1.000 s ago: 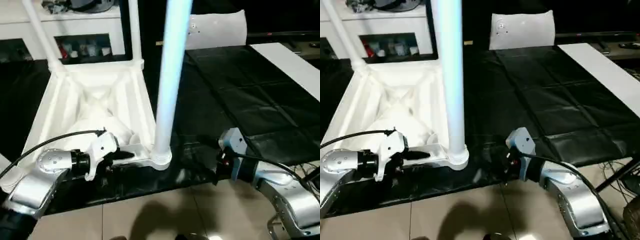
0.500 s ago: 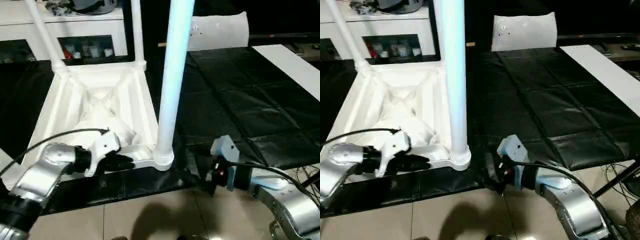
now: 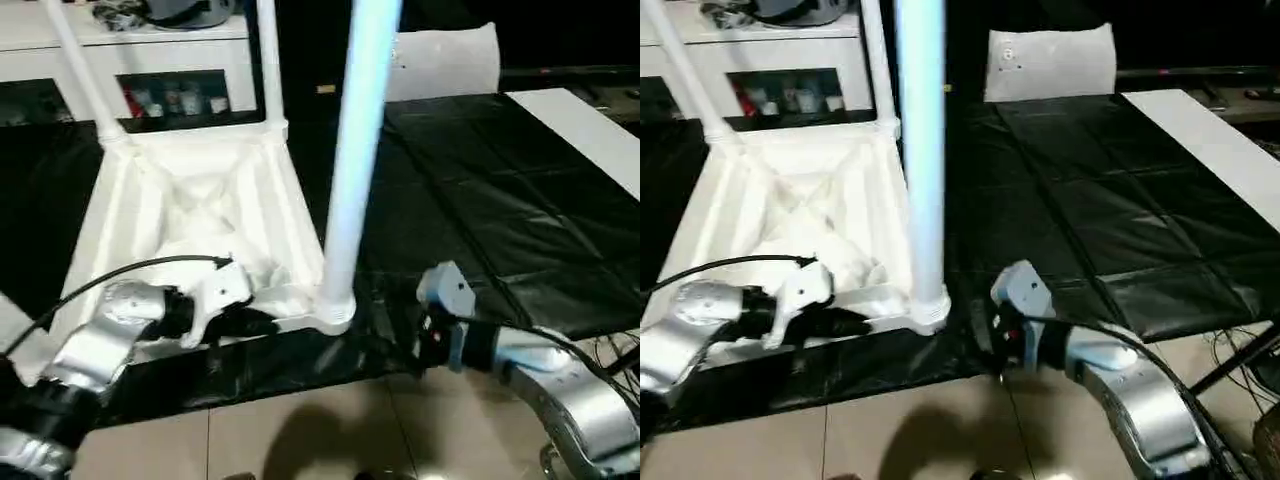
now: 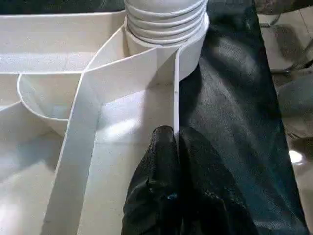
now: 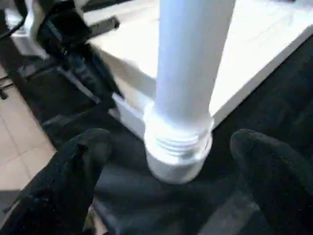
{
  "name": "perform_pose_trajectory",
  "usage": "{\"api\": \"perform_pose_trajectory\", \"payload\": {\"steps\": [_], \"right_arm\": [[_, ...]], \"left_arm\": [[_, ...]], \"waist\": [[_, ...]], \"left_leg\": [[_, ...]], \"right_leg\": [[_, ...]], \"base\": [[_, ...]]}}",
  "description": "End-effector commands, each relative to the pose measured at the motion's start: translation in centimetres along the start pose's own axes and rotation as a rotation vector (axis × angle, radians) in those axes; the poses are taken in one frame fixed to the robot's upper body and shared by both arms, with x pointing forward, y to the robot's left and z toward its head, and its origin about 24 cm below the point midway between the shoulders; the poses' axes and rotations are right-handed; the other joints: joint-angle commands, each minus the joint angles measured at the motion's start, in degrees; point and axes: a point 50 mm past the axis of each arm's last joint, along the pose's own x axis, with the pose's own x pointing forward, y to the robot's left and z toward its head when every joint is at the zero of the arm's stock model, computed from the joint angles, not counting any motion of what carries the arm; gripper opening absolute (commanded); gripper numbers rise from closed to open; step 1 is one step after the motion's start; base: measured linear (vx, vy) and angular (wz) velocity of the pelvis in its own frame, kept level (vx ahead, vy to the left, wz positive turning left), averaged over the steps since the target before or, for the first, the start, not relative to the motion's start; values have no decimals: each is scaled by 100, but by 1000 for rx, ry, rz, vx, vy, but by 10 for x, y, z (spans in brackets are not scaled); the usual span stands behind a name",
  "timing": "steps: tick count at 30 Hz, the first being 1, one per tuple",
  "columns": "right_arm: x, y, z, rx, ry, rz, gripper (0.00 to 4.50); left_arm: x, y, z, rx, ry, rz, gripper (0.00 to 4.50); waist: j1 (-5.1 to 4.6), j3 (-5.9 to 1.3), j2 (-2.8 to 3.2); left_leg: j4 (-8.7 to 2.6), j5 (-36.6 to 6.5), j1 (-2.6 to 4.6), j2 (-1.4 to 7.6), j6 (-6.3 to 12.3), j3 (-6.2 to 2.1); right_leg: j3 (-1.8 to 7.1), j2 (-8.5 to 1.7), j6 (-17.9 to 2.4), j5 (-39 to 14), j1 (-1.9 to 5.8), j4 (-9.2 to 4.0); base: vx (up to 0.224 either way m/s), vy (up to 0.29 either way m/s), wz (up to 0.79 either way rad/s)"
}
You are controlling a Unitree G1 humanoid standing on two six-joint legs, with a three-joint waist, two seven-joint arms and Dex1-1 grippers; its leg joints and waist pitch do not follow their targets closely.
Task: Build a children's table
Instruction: Rotate leg to tighten
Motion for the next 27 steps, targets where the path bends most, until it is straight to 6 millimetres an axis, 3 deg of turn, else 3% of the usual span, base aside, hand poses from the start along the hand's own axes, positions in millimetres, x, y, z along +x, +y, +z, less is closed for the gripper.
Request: {"api": "perform_pose_trajectory", "payload": {"steps": [1, 2, 4, 7, 11, 19, 23, 26, 27], "right_arm": [[-2, -7, 2, -10, -6, -40, 450], [-1, -9, 3, -16, -8, -40, 450], [-1, -11, 4, -20, -8, -39, 450], [1, -19, 8, -45, -11, -34, 450], [0, -21, 10, -61, -8, 3, 450], [0, -13, 6, -47, 4, 33, 450], [-1, -9, 4, -35, 9, 51, 450], [-3, -9, 3, -27, 12, 56, 450], [-4, -9, 2, -27, 14, 54, 450]], "left_arm": [[9, -2, 11, 44, -44, -44, 2], [13, -3, 15, 53, -62, -67, 2], [16, -4, 18, 67, -71, -85, 2], [26, -4, 25, 121, -85, -137, 2], [33, 2, 27, 223, -53, -179, 2], [27, 16, 33, 338, -77, -133, 2], [22, 25, 31, 208, -124, -35, 2], [21, 22, 29, 82, -151, -66, 2], [21, 21, 29, 82, -155, -72, 43]], "waist": [[-14, -301, 49], [-11, -308, 26], [2, -331, 38], [24, -335, -7], [157, -351, -8], [238, -342, -12], [236, -323, -7], [224, -310, -44], [230, -309, -34]], "left_leg": [[-405, -1494, 45, 258, 235, -132], [-421, -1437, 24, 275, 238, -142], [-430, -1287, 1, 299, 276, -147], [-415, -1101, -8, 271, 359, -114], [-422, -820, -17, 307, 409, -104], [-437, -891, -12, 317, 335, -99], [-446, -978, -5, 326, 288, -98], [-445, -999, -6, 317, 275, -85], [-442, -973, -14, 298, 297, -86]], "right_leg": [[327, -561, 48, -3139, 214, -604], [335, -561, 30, -3026, 231, -581], [373, -572, -97, -2693, 247, -521], [397, -570, -149, -2592, 243, -507], [418, -582, -156, -2350, 259, -458], [421, -604, -155, -2336, 256, -459], [408, -608, -135, -2487, 253, -475], [409, -618, -131, -2625, 252, -491], [405, -615, -104, -2683, 255, -503]], "base": [[0, 0, 0], [0, 0, 0], [0, 0, 0], [0, 0, 0], [0, 0, 0], [0, 0, 0], [0, 0, 0], [0, 0, 0], [0, 0, 0]]}}
